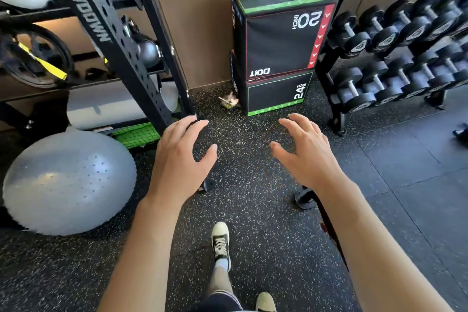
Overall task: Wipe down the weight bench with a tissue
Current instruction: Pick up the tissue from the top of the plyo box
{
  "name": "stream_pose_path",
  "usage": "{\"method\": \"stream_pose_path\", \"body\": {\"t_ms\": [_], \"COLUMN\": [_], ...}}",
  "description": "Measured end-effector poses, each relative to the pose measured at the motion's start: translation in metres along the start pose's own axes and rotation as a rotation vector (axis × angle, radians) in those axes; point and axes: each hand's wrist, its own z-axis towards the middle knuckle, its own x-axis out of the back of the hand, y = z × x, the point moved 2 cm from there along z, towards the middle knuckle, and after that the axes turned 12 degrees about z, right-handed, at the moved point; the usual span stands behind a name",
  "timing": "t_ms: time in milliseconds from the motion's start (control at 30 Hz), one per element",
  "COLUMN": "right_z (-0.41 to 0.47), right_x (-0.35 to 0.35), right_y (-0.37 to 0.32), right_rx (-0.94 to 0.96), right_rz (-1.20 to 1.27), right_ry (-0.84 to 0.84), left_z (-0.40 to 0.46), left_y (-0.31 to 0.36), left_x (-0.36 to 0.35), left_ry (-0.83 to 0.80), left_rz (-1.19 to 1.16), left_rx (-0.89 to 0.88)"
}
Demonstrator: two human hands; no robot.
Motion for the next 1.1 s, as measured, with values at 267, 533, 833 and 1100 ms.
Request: {"method": "stream_pose_path", "body": {"t_ms": [267, 533, 833, 1100], "right_z": [0.122, 0.23, 0.309, 0.388], "right_x": [-0.026, -0.042, -0.04, -0.039], "right_y": [-0.018, -0.046, -0.049, -0.014], "right_rx": [-0.043, -0.087, -0.109, -0.105], "right_rz": [-0.044, -0.055, -0.093, -0.09], "right_ry": [0.037, 0.092, 0.104, 0.085], "left_z": [0.126, 0.254, 0.332, 0.408], "left_y": [-0.053, -0.103, -0.119, -0.109], "left_x": [-0.031, -0.038, -0.058, -0.089], "left_ry": [-0.027, -0.03, -0.039, -0.028], "left_rz": [-0.037, -0.081, -0.136, -0.127], "left_rx": [-0.072, -0.145, -0.154, -0.141]}}
